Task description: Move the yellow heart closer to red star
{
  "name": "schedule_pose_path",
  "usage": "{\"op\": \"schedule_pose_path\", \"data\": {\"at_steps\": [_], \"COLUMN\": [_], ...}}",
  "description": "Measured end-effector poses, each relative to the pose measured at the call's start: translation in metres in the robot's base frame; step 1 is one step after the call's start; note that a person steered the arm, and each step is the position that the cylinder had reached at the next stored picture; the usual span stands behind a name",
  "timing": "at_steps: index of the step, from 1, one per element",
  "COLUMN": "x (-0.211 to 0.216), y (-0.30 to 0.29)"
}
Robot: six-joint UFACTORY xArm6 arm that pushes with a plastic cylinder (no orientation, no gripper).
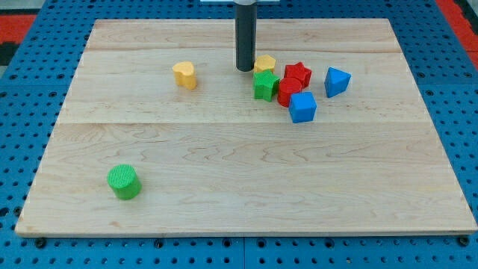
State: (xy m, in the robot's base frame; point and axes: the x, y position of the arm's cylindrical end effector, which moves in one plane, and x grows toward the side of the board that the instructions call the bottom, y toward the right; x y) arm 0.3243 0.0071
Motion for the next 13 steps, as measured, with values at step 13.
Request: {"op": "schedule_pose_path", "data": {"at_steps": [13], "x": [0.044], "y": [-0.085]}}
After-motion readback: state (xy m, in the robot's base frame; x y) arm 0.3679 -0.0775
